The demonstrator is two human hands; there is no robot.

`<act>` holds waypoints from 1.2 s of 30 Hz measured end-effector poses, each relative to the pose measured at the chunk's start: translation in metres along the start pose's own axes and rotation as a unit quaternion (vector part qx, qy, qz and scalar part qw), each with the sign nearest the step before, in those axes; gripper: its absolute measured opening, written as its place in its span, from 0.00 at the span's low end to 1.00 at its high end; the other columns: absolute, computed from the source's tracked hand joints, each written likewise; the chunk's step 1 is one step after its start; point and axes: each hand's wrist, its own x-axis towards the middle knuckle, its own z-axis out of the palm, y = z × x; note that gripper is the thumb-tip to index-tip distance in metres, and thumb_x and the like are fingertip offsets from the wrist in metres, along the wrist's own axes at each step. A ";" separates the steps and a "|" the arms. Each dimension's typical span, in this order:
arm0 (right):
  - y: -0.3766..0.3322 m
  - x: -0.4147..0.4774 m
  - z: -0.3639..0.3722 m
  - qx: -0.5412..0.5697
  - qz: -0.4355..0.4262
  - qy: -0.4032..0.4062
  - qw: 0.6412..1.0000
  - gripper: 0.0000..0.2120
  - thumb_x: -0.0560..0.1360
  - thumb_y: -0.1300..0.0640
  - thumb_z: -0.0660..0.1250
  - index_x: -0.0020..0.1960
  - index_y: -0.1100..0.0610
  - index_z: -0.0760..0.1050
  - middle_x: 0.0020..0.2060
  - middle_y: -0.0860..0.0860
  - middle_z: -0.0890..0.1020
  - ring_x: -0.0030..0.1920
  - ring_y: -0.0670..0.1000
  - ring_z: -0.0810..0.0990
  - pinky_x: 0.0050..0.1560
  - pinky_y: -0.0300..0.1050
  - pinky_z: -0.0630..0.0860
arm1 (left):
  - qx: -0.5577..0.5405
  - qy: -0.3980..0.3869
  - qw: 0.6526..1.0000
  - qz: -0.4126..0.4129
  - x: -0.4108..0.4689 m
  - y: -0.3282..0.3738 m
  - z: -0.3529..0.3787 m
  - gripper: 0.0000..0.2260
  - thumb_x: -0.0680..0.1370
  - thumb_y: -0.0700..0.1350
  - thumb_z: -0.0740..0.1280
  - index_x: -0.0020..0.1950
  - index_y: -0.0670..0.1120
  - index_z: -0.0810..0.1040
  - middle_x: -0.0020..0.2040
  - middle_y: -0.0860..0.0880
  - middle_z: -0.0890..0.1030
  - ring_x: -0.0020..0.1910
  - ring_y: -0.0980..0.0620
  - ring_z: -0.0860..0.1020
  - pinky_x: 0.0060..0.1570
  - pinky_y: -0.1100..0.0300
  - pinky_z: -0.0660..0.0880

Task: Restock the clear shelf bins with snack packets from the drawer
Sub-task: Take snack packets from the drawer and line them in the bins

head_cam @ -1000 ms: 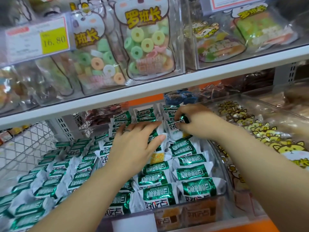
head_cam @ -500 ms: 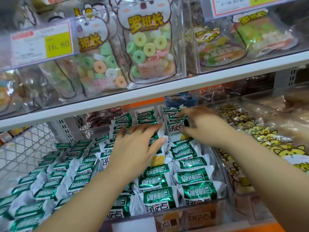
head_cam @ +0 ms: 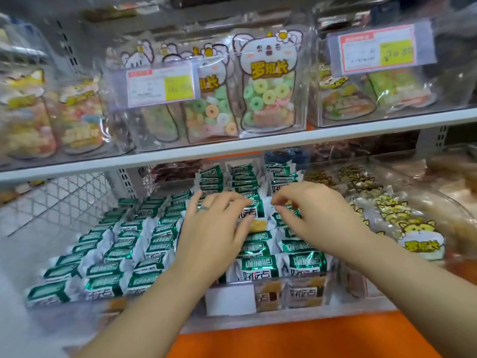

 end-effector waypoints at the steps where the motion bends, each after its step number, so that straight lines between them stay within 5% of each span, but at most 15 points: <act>1: -0.011 -0.006 -0.001 0.006 -0.010 -0.002 1.000 0.07 0.78 0.52 0.62 0.53 0.48 0.78 0.47 0.41 0.81 0.42 0.42 0.74 0.42 0.39 0.71 | 0.000 0.010 1.000 0.016 -0.015 -0.004 -0.007 0.17 0.78 0.56 0.53 0.57 0.55 0.79 0.53 0.58 0.80 0.53 0.54 0.78 0.67 0.50 0.59; 5: -0.060 -0.031 0.009 0.054 -0.051 -0.019 0.997 0.05 0.77 0.54 0.65 0.49 0.50 0.79 0.41 0.43 0.81 0.32 0.37 0.67 0.32 0.33 0.65 | 0.002 -0.022 0.997 0.068 -0.080 -0.040 -0.036 0.12 0.77 0.51 0.57 0.51 0.54 0.80 0.45 0.58 0.81 0.42 0.54 0.80 0.55 0.59 0.64; 13: -0.157 -0.066 0.089 0.171 -0.061 -0.119 0.976 0.06 0.79 0.52 0.62 0.51 0.49 0.77 0.32 0.34 0.67 0.41 0.32 0.71 0.35 0.31 0.64 | 0.016 -0.231 0.973 0.000 -0.204 -0.153 -0.078 0.10 0.75 0.53 0.57 0.49 0.57 0.77 0.43 0.60 0.81 0.39 0.58 0.79 0.38 0.65 0.74; 16: -0.186 -0.070 0.129 0.188 -0.075 -0.176 0.963 0.05 0.79 0.53 0.63 0.51 0.49 0.78 0.33 0.34 0.67 0.39 0.32 0.71 0.37 0.30 0.66 | -0.035 -0.295 0.952 -0.067 -0.242 -0.179 -0.071 0.18 0.75 0.57 0.53 0.57 0.56 0.77 0.52 0.58 0.81 0.48 0.56 0.80 0.46 0.61 0.76; 20: -0.212 -0.080 0.189 0.185 -0.090 -0.281 0.938 0.07 0.79 0.51 0.62 0.55 0.47 0.77 0.41 0.34 0.74 0.38 0.36 0.70 0.40 0.31 0.64 | -0.083 -0.387 0.905 -0.156 -0.289 -0.208 -0.041 0.16 0.80 0.53 0.60 0.68 0.56 0.70 0.66 0.55 0.70 0.64 0.56 0.71 0.63 0.61 0.67; 24: -0.221 -0.094 0.251 0.191 -0.088 -0.399 0.892 0.10 0.79 0.53 0.63 0.59 0.49 0.77 0.52 0.43 0.81 0.47 0.44 0.78 0.47 0.38 0.70 | -0.133 -0.420 0.877 -0.192 -0.318 -0.222 -0.015 0.20 0.80 0.52 0.62 0.72 0.55 0.66 0.72 0.55 0.64 0.68 0.57 0.66 0.62 0.73 0.56; 28: -0.208 -0.130 0.311 0.181 -0.102 -0.503 0.839 0.18 0.76 0.58 0.64 0.65 0.48 0.72 0.55 0.45 0.77 0.53 0.46 0.76 0.47 0.35 0.66 | -0.206 -0.423 0.852 -0.228 -0.337 -0.222 -0.001 0.21 0.79 0.53 0.64 0.69 0.65 0.63 0.68 0.61 0.65 0.62 0.64 0.68 0.63 0.70 0.63; 32: -0.199 -0.168 0.347 0.109 -0.211 -0.597 0.766 0.29 0.72 0.57 0.70 0.71 0.47 0.65 0.67 0.48 0.67 0.67 0.52 0.67 0.62 0.47 0.70 | -0.253 -0.380 0.850 -0.263 -0.346 -0.220 0.004 0.20 0.77 0.54 0.64 0.65 0.70 0.63 0.65 0.68 0.66 0.56 0.72 0.68 0.51 0.75 0.66; 36: -0.201 -0.193 0.366 0.067 -0.330 -0.590 0.734 0.22 0.70 0.58 0.68 0.63 0.48 0.72 0.60 0.51 0.74 0.61 0.56 0.71 0.55 0.51 0.73 | -0.263 -0.365 0.850 -0.274 -0.347 -0.219 0.009 0.20 0.77 0.53 0.65 0.63 0.72 0.63 0.65 0.68 0.66 0.56 0.75 0.67 0.52 0.77 0.65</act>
